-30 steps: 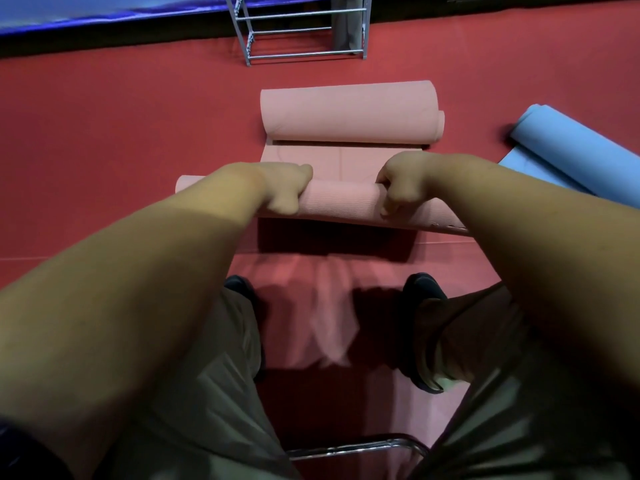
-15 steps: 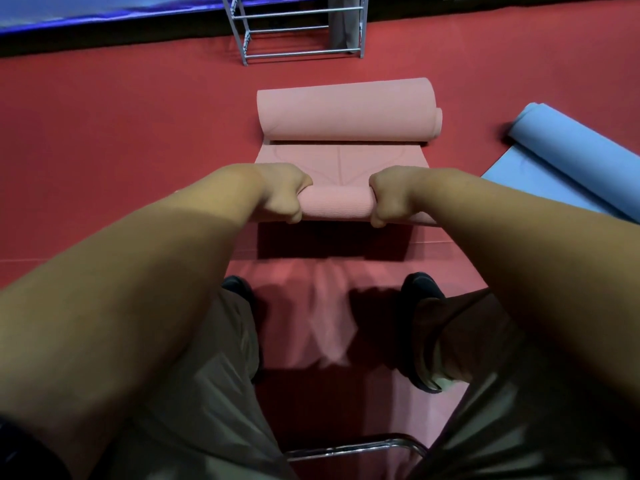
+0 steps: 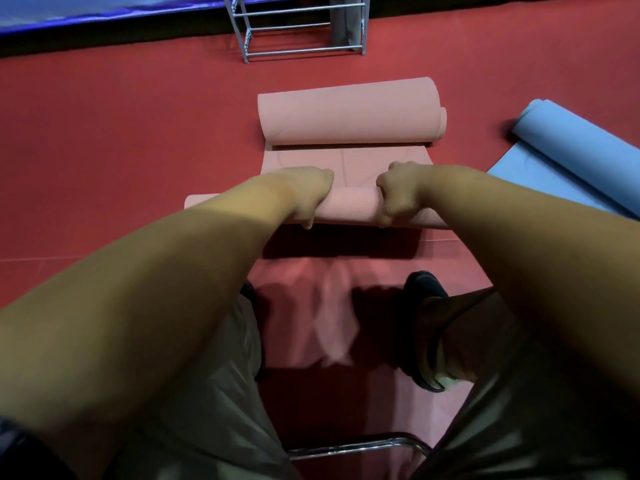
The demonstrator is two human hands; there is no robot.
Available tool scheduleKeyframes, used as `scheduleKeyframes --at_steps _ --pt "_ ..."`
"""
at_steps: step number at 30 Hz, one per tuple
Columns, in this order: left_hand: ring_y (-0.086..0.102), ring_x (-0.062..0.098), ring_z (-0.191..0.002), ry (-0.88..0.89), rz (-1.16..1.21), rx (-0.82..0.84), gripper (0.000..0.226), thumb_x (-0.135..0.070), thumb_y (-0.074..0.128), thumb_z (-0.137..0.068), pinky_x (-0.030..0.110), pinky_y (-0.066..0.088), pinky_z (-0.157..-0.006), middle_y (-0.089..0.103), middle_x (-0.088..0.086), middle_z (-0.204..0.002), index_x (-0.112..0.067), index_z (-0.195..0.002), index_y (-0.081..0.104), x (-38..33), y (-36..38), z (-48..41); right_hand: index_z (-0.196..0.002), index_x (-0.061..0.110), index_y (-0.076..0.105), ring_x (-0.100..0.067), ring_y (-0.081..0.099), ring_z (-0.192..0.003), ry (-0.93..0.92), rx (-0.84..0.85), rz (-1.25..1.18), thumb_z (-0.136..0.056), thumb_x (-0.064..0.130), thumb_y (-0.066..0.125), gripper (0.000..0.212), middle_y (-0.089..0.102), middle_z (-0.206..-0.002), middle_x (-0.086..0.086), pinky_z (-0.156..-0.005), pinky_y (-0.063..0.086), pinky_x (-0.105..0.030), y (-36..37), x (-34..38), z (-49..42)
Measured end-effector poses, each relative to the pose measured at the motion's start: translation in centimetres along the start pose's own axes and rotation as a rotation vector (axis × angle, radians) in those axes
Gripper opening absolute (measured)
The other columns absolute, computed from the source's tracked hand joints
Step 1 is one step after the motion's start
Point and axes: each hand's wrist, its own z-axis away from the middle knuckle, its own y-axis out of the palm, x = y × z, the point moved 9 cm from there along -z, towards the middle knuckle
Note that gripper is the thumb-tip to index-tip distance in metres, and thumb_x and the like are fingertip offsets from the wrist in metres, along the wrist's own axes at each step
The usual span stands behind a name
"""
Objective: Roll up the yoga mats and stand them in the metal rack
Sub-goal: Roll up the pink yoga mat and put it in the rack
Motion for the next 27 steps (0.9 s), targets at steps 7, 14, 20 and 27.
scheduleKeyframes --at_steps 7,14,20,27 --pt "0.054 0.032 -0.086 -0.038 0.102 -0.013 0.05 -0.019 0.082 -0.083 0.037 0.046 -0.073 0.051 0.009 -0.102 -0.014 -0.108 0.039 0.1 -0.1 -0.4 -0.108 0.015 0.037 -0.04 0.061 -0.107 -0.02 -0.117 -0.053 -0.066 0.039 0.1 0.08 0.062 -0.121 -0.016 -0.085 0.052 -0.044 -0.9 0.6 0.3" --pt "0.05 0.041 -0.125 -0.078 -0.046 -0.035 0.092 -0.047 0.099 -0.066 0.054 0.051 -0.092 0.047 0.016 -0.136 -0.011 -0.133 0.048 -0.2 -0.4 -1.0 -0.087 0.009 0.056 -0.035 0.059 -0.085 -0.043 -0.112 -0.091 -0.083 0.025 0.079 0.028 0.063 -0.093 -0.014 -0.071 0.045 -0.034 -1.7 0.7 0.7" --pt "0.064 0.04 -0.111 -0.087 0.064 -0.123 0.069 -0.025 0.098 -0.072 0.042 0.049 -0.081 0.062 0.017 -0.126 -0.012 -0.118 0.049 0.0 -1.7 -1.3 -0.115 0.007 0.067 -0.038 0.063 -0.097 -0.052 -0.088 -0.077 -0.085 0.028 0.073 0.037 0.07 -0.116 -0.02 -0.079 0.051 -0.037 -1.5 0.9 -0.2" --pt "0.065 0.041 -0.106 -0.082 0.039 -0.204 0.04 -0.02 0.076 -0.083 0.043 0.051 -0.079 0.065 0.015 -0.121 -0.017 -0.112 0.049 0.0 -2.6 -1.4 -0.117 0.015 0.061 -0.035 0.064 -0.097 -0.013 -0.159 -0.057 -0.069 0.042 0.09 0.062 0.067 -0.115 -0.013 -0.081 0.054 -0.038 -1.5 -0.2 -0.2"
